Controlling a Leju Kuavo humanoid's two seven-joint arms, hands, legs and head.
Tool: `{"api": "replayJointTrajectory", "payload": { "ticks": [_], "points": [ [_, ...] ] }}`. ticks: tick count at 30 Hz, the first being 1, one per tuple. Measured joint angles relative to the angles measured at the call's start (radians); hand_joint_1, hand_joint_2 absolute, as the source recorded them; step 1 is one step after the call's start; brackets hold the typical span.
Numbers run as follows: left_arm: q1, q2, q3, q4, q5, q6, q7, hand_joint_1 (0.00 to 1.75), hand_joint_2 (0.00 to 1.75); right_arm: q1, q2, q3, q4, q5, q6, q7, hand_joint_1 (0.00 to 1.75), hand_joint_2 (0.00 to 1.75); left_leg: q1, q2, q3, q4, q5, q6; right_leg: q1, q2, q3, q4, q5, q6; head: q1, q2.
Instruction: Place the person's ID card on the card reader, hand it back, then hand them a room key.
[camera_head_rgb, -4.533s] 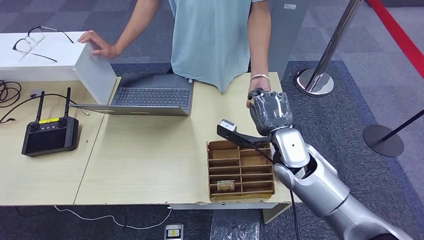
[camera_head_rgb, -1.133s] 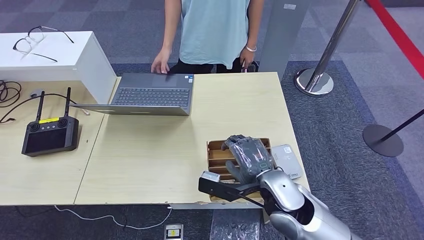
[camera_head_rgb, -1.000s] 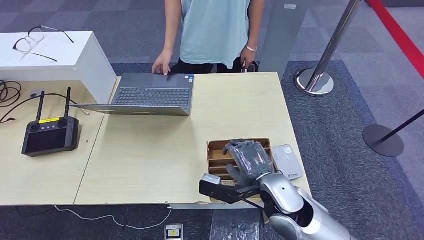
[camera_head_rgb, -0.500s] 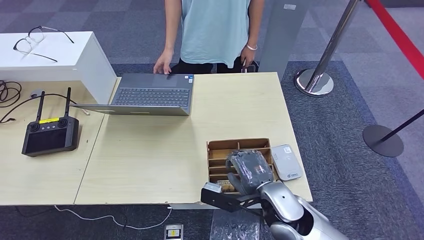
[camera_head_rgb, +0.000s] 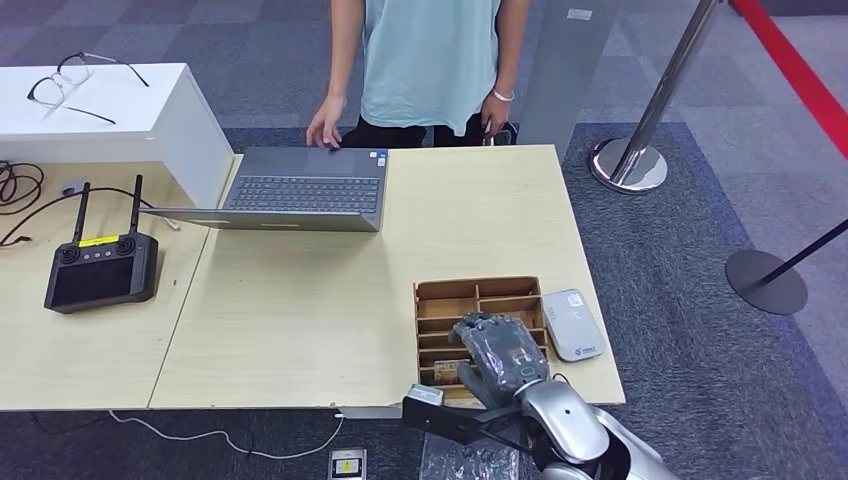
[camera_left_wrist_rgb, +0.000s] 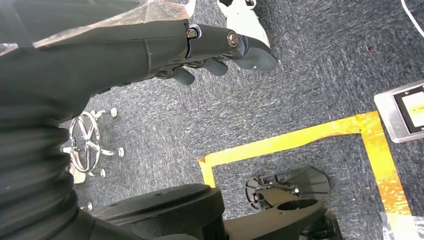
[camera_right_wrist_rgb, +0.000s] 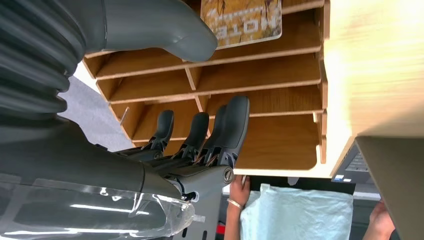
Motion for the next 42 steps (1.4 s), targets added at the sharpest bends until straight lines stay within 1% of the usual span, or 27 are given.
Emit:
{"api": "replayJointTrajectory", "payload": {
  "ticks": [3, 12, 16, 25, 28, 34, 42],
  "points": [
    [0.0, 0.0, 0.0, 0.0, 0.0, 0.0, -0.001, 0.0, 1.75, 0.007, 0.0, 0.0, 0.0, 0.0, 0.0, 0.0, 0.94, 1.75, 0.0, 0.0, 0.0, 0.0, 0.0, 0.0, 0.0, 0.0, 0.0, 0.0, 0.0, 0.0, 0.0, 0.0],
    [0.0, 0.001, 0.0, 0.0, -0.002, 0.0, -0.002, 0.0, 1.75, 0.015, 0.004, 0.003, 0.0, 0.0, 0.002, -0.01, 0.91, 1.75, 0.0, 0.0, 0.0, 0.0, 0.0, 0.0, 0.0, 0.0, 0.0, 0.0, 0.0, 0.0, 0.0, 0.0],
    [0.0, 0.001, 0.0, 0.0, -0.002, 0.0, -0.004, 0.0, 1.75, 0.015, 0.005, 0.005, 0.0, 0.0, 0.003, -0.013, 0.86, 1.75, 0.0, 0.0, 0.0, 0.0, 0.0, 0.0, 0.0, 0.0, 0.0, 0.0, 0.0, 0.0, 0.0, 0.0],
    [0.0, 0.001, 0.0, 0.0, -0.003, 0.0, -0.004, 0.0, 1.75, 0.015, 0.012, 0.01, 0.003, -0.002, 0.002, -0.019, 0.87, 1.75, 0.0, 0.0, 0.0, 0.0, 0.0, 0.0, 0.0, 0.0, 0.0, 0.0, 0.0, 0.0, 0.0, 0.0],
    [0.0, 0.001, 0.0, 0.0, -0.003, 0.0, -0.004, 0.0, 1.75, 0.015, 0.016, 0.01, 0.006, -0.003, 0.0, -0.024, 0.86, 1.75, 0.0, 0.0, 0.0, 0.0, 0.0, 0.0, 0.0, 0.0, 0.0, 0.0, 0.0, 0.0, 0.0, 0.0],
    [0.0, 0.001, 0.0, 0.0, -0.006, 0.0, -0.006, 0.0, 1.75, 0.014, 0.025, 0.011, 0.015, -0.004, -0.008, -0.036, 0.89, 1.75, 0.0, 0.0, 0.0, 0.0, 0.0, 0.0, 0.0, 0.0, 0.0, 0.0, 0.0, 0.0, 0.0, 0.0],
    [0.0, 0.0, 0.0, 0.0, -0.01, 0.0, -0.008, 0.0, 1.75, 0.01, 0.041, 0.01, 0.034, -0.017, -0.029, -0.051, 0.86, 1.75, 0.0, 0.0, 0.0, 0.0, 0.0, 0.0, 0.0, 0.0, 0.001, 0.0, 0.0, 0.0, 0.0, 0.0]
  ]
}}
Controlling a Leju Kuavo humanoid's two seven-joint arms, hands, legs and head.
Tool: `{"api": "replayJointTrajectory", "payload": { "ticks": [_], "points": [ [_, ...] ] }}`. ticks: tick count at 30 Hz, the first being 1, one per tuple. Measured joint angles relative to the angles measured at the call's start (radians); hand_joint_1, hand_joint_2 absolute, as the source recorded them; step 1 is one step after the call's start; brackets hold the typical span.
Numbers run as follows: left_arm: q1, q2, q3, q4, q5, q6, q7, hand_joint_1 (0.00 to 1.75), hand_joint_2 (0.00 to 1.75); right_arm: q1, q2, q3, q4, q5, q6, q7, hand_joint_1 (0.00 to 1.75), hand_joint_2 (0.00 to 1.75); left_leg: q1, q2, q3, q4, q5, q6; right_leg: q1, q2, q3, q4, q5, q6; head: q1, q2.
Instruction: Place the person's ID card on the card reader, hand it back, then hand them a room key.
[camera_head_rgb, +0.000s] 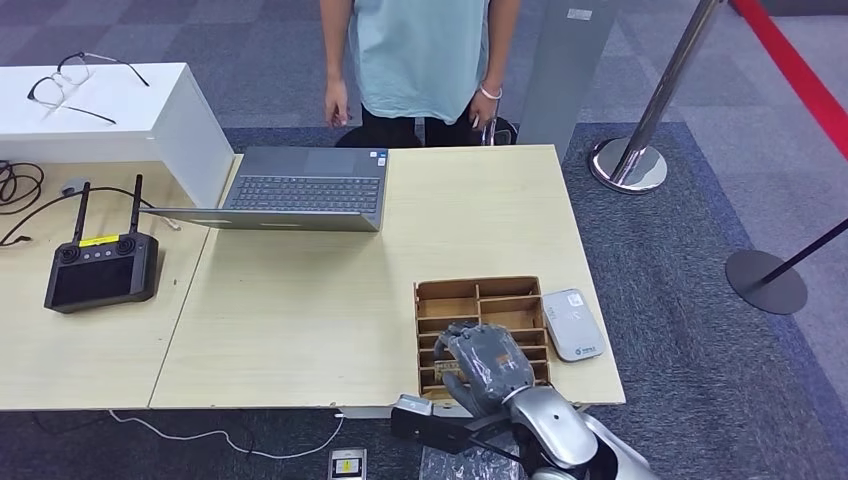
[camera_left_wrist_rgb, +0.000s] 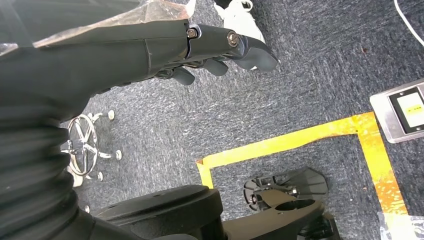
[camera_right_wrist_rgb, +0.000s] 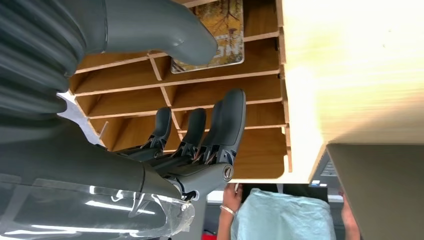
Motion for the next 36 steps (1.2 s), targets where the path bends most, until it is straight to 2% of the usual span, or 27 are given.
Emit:
{"api": "replayJointTrajectory", "payload": {
  "ticks": [19, 36],
  "points": [
    [0.0, 0.0, 0.0, 0.0, -0.001, -0.005, 0.0, 0.0, 1.75, -0.016, 0.012, -0.003, 0.059, -0.005, -0.021, -0.001, 0.74, 1.75, 0.0, 0.0, 0.0, 0.0, 0.0, 0.0, 0.0, 0.0, 0.0, 0.0, 0.0, 0.0, 0.0, 0.0],
    [0.0, 0.0, 0.0, 0.0, -0.003, -0.008, 0.0, 0.0, 1.75, -0.019, 0.01, -0.019, 0.093, -0.009, -0.03, 0.002, 0.79, 1.75, 0.0, 0.0, 0.001, 0.0, 0.0, 0.0, 0.0, 0.0, 0.001, 0.0, 0.0, 0.0, 0.0, 0.0]
  ]
}}
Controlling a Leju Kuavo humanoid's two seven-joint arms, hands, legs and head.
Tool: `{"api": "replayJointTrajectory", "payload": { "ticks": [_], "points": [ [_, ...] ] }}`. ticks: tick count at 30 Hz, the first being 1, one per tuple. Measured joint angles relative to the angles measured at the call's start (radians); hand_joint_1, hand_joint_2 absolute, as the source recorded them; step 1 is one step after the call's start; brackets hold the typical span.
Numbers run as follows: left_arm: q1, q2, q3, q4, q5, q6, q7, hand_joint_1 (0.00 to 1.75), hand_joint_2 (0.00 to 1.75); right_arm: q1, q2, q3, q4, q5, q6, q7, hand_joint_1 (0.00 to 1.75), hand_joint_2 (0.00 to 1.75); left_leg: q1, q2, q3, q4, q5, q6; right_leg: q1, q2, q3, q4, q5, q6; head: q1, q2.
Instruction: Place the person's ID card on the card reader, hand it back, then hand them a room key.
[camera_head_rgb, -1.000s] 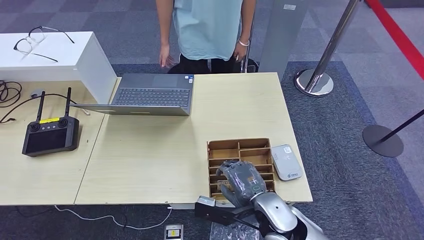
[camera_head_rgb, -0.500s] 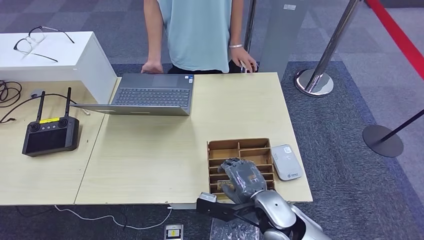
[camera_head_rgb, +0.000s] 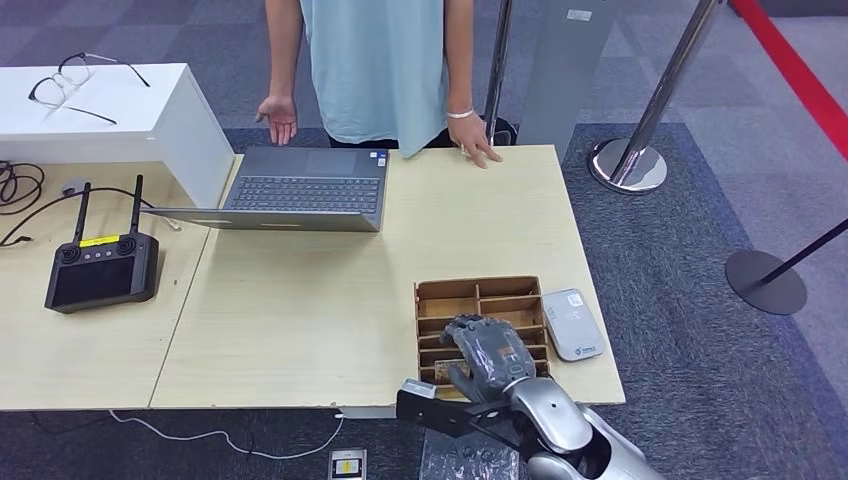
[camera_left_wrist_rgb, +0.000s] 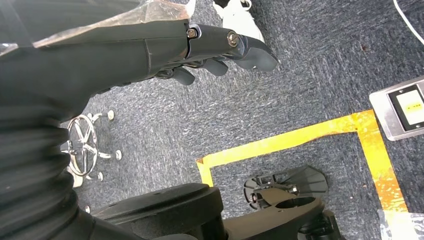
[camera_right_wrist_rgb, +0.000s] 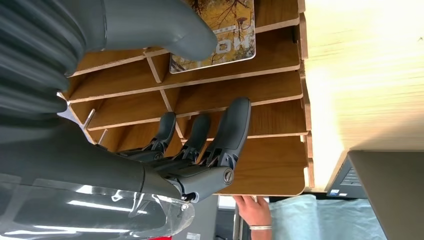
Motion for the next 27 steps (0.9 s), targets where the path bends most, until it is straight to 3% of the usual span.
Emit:
{"api": "replayJointTrajectory", "payload": {
  "ticks": [27],
  "points": [
    [0.0, 0.0, 0.0, 0.0, 0.009, 0.001, 0.004, 0.0, 1.75, 0.026, -0.024, -0.024, -0.069, 0.043, -0.009, 0.02, 0.77, 1.75, 0.0, 0.0, 0.0, 0.0, 0.0, 0.0, 0.0, 0.0, 0.0, 0.0, 0.0, 0.0, 0.0, 0.0]
  ]
}}
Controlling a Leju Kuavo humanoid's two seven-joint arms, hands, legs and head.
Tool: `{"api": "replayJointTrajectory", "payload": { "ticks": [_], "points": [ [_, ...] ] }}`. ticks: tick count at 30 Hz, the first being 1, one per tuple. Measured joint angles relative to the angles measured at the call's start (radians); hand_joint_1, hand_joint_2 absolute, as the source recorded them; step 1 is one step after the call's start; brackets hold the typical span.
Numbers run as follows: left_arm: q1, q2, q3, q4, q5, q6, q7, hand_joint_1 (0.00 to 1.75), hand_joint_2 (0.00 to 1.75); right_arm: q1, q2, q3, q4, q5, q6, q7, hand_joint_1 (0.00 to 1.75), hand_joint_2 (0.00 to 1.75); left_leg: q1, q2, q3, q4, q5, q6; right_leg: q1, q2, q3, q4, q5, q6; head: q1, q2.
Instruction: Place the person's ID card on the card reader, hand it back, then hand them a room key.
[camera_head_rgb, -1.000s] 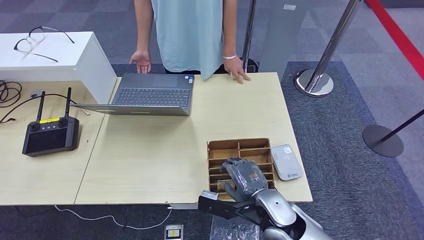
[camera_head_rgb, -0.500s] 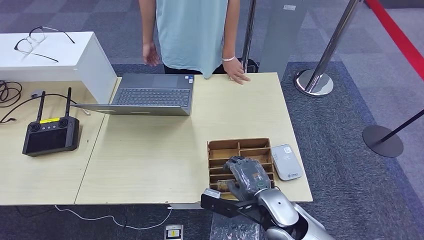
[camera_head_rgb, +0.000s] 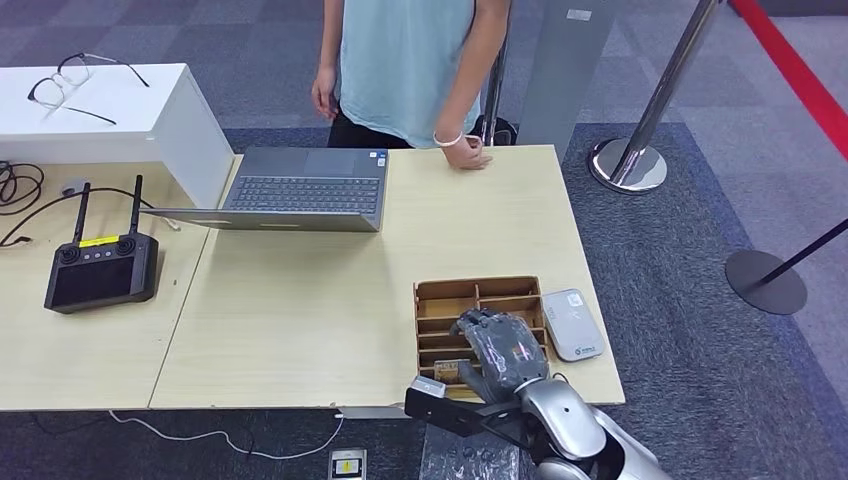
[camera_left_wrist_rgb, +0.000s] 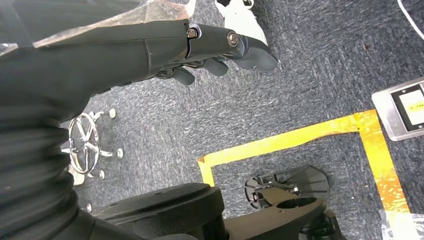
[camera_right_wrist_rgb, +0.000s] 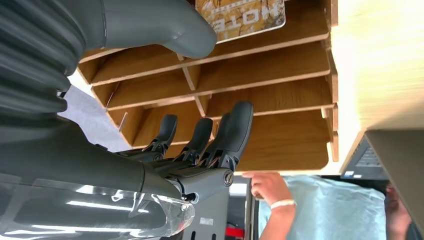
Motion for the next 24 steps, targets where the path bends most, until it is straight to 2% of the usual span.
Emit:
{"api": "replayJointTrajectory", "payload": {
  "ticks": [4, 15, 24],
  "points": [
    [0.0, 0.0, 0.0, 0.0, 0.002, 0.001, 0.0, 0.0, 1.75, 0.006, -0.002, 0.0, -0.017, 0.004, 0.003, 0.002, 0.79, 1.75, 0.0, 0.0, 0.0, 0.0, 0.0, 0.0, 0.0, 0.0, 0.0, 0.0, 0.0, 0.0, 0.0, 0.0],
    [0.0, 0.0, 0.0, 0.0, 0.003, 0.007, -0.001, 0.0, 1.75, 0.02, -0.005, 0.006, -0.041, 0.005, 0.015, 0.003, 0.98, 1.75, 0.0, 0.0, 0.0, 0.0, 0.0, 0.0, 0.0, 0.0, 0.0, 0.0, 0.0, 0.0, 0.0, 0.0],
    [0.0, 0.0, 0.0, 0.0, 0.001, 0.007, -0.001, 0.0, 1.75, 0.027, -0.004, 0.009, -0.039, -0.006, 0.013, 0.006, 0.99, 1.75, 0.0, 0.0, 0.0, 0.0, 0.0, 0.0, 0.0, 0.0, 0.0, 0.0, 0.0, 0.0, 0.0, 0.0]
  ]
}}
